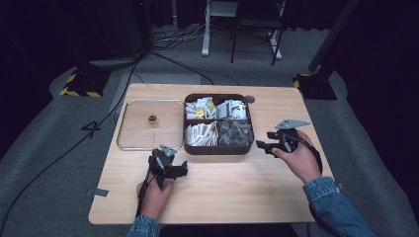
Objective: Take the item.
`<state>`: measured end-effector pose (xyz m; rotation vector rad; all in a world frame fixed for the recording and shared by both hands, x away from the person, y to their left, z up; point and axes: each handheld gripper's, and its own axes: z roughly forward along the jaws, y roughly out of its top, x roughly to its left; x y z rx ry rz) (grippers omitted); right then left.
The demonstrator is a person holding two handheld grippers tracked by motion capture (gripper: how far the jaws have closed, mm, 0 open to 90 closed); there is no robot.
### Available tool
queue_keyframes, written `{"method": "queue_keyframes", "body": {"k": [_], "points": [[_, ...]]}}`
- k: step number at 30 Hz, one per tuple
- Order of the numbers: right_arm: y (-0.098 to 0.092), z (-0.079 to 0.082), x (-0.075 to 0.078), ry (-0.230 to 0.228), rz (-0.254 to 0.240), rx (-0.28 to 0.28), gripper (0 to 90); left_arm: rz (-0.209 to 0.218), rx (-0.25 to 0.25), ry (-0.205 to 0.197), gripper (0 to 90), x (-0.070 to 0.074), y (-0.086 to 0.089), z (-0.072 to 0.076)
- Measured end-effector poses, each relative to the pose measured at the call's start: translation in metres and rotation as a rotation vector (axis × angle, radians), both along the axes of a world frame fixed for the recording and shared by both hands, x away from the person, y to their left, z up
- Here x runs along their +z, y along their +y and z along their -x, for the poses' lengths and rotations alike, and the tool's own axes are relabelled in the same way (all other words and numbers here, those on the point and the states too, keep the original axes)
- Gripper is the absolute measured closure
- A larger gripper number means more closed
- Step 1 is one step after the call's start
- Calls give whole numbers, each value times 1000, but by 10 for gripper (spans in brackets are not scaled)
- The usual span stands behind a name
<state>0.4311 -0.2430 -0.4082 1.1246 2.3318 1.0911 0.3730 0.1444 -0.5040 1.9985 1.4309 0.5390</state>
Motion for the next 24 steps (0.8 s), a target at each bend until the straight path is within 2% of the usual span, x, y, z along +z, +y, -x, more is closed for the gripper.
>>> {"method": "queue_keyframes", "body": {"k": [4,5,7,11,12,15,22,24], "points": [[10,-9,11,4,-17,13,385,3,7,-1,123,0,0,3],[15,-12,18,0,-46,18,386,1,4,-1,123,0,0,3],[18,-13,21,1,-58,20,387,0,2,0,123,0,0,3],[29,-22,31,-10,-64,18,397,0,0,-2,122,0,0,3],[32,-25,32,-5,-67,13,400,4,-3,0,122,0,0,2],[44,-41,28,52,-52,-7,425,4,-8,-2,126,0,-1,-3],[57,-63,29,58,-69,-42,425,5,4,-3,140,0,-1,-5],[61,-72,31,47,-67,-46,430,6,5,-3,142,0,-1,-5]]}}
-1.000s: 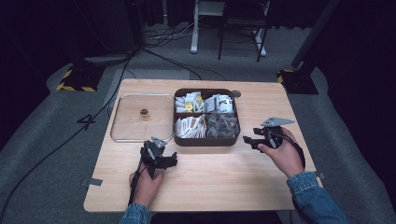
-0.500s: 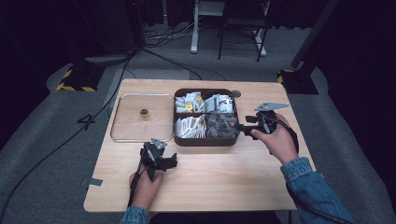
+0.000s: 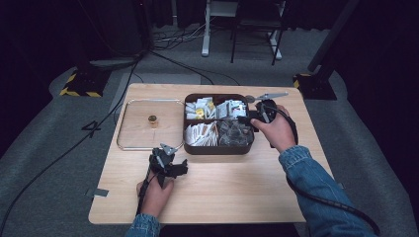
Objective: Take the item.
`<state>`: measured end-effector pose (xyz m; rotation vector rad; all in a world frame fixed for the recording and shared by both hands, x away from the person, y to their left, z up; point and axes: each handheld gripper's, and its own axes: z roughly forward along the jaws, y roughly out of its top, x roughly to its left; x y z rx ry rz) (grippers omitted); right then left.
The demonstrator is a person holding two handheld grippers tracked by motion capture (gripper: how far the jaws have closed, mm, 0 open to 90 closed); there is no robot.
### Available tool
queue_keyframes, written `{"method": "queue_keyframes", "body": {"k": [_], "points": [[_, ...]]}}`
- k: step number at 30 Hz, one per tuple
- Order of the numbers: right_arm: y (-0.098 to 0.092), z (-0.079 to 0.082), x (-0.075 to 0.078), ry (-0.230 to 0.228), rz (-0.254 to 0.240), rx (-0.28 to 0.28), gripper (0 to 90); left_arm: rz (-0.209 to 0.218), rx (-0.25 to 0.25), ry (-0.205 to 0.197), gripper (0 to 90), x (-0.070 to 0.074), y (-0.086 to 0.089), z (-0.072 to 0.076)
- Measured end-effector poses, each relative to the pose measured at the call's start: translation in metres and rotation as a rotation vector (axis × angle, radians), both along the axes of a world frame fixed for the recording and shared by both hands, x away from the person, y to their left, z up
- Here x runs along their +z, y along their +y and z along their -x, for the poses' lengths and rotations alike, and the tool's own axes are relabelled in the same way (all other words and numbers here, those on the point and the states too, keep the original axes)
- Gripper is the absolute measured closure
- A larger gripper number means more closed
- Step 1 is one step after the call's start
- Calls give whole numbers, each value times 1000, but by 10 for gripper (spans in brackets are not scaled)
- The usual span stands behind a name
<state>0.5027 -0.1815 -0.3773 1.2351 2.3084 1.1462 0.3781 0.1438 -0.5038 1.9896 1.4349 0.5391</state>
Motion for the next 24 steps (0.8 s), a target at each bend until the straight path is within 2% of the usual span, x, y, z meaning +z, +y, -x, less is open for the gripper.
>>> {"method": "queue_keyframes", "body": {"k": [4,13,17,19,24], "points": [[9,-16,-1,4,7,-9,439,1,-1,-1,146,0,0,0],[31,-52,-21,13,31,-67,476,-1,2,-1,149,0,0,0],[39,-58,-28,47,36,-87,489,3,5,-3,150,0,0,1],[44,-62,-33,50,56,-95,487,2,1,-5,149,0,0,2],[54,-69,-44,69,69,-123,503,2,0,-2,149,0,0,3]]}}
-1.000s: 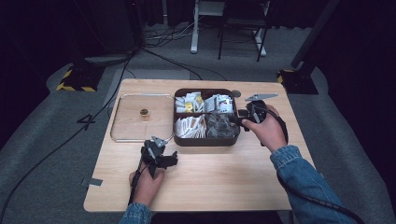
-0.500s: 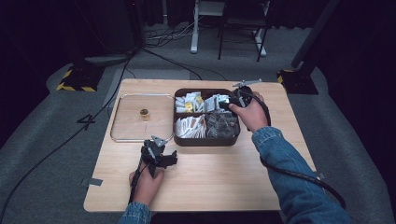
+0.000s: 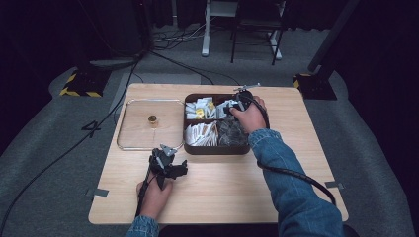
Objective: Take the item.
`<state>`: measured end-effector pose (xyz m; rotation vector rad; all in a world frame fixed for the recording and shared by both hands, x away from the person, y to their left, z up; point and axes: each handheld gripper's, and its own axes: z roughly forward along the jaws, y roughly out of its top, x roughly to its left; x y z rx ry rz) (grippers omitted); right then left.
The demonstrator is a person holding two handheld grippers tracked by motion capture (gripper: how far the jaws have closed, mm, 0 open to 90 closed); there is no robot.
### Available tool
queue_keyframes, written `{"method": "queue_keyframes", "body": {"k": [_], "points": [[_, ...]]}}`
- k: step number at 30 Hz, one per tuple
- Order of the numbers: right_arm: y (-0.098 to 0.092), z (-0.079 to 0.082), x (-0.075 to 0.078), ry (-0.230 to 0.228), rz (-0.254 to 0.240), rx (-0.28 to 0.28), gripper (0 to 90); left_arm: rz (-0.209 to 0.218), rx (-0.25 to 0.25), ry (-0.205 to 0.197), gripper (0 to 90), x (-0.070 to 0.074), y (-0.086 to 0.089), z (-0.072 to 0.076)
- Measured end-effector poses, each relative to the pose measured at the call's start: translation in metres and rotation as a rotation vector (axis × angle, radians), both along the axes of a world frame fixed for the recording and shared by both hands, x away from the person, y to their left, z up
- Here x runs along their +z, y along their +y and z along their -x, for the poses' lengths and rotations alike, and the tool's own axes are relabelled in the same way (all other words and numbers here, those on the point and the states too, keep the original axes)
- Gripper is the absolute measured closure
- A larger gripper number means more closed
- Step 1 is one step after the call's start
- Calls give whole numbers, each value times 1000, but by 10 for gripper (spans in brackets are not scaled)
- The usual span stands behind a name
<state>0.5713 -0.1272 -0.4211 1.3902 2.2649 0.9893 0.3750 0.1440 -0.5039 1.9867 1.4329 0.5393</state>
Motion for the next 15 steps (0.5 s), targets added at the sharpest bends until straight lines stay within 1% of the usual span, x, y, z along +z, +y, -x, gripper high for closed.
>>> {"method": "queue_keyframes", "body": {"k": [2,3,4,5,7,9,13,15], "points": [[4,-1,-5,9,11,-15,508,0,0,-1,149,0,0,0],[6,-2,-8,10,30,-15,510,1,0,1,149,0,0,0],[8,-3,-11,1,46,-14,526,-2,-3,1,149,0,0,0],[9,-4,-13,-1,48,-12,538,-2,-2,1,149,0,0,0],[12,-5,-15,-13,42,-13,568,-4,-2,-2,149,0,0,0],[15,-6,-16,-10,34,-12,585,-4,-4,-2,149,0,0,-1],[20,-9,-19,-3,51,-18,632,-3,-3,-2,149,0,0,0],[21,-10,-21,-18,39,-28,652,-2,-2,-2,149,0,0,0]]}}
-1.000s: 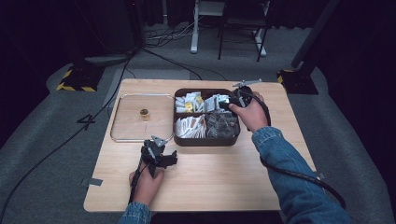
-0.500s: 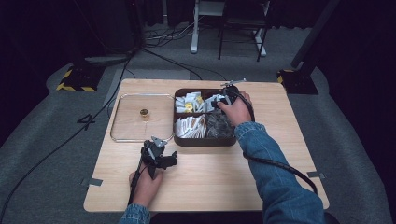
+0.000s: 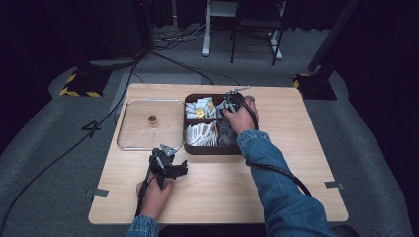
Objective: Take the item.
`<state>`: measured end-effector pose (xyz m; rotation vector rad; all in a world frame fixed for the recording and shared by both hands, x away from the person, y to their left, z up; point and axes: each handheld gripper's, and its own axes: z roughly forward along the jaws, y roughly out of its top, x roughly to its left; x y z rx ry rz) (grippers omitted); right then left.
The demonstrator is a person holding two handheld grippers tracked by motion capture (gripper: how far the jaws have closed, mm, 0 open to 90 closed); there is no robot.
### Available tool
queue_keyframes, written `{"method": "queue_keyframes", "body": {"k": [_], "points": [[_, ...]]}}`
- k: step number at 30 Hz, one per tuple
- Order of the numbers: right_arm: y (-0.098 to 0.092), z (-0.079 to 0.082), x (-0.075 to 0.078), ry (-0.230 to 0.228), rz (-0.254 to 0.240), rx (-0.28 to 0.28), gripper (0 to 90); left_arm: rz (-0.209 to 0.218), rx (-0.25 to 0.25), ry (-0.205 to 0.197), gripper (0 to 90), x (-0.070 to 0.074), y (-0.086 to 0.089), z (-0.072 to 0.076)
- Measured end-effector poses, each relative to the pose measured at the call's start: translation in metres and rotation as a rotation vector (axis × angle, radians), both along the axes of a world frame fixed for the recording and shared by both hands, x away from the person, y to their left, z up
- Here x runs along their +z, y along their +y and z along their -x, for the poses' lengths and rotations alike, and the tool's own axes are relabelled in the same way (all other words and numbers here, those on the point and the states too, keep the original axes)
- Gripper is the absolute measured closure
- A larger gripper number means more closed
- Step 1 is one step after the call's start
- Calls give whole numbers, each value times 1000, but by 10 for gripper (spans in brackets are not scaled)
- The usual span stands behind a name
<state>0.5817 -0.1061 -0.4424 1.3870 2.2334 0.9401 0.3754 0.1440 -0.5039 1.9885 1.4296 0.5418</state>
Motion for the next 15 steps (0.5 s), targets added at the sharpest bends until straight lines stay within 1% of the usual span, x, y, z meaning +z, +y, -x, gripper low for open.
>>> {"method": "queue_keyframes", "body": {"k": [3,5,8,12,15], "points": [[2,-2,-6,13,-18,-15,694,-1,-1,-1,149,0,0,0],[3,-2,-8,27,-29,-24,759,-2,-1,-1,149,0,0,0],[2,-1,-7,41,-43,-17,856,-1,-1,-1,149,0,0,0],[1,1,-2,35,-32,-10,880,-2,-1,-1,149,0,0,0],[-1,2,3,23,-41,-4,885,-1,-1,-1,149,0,0,0]]}}
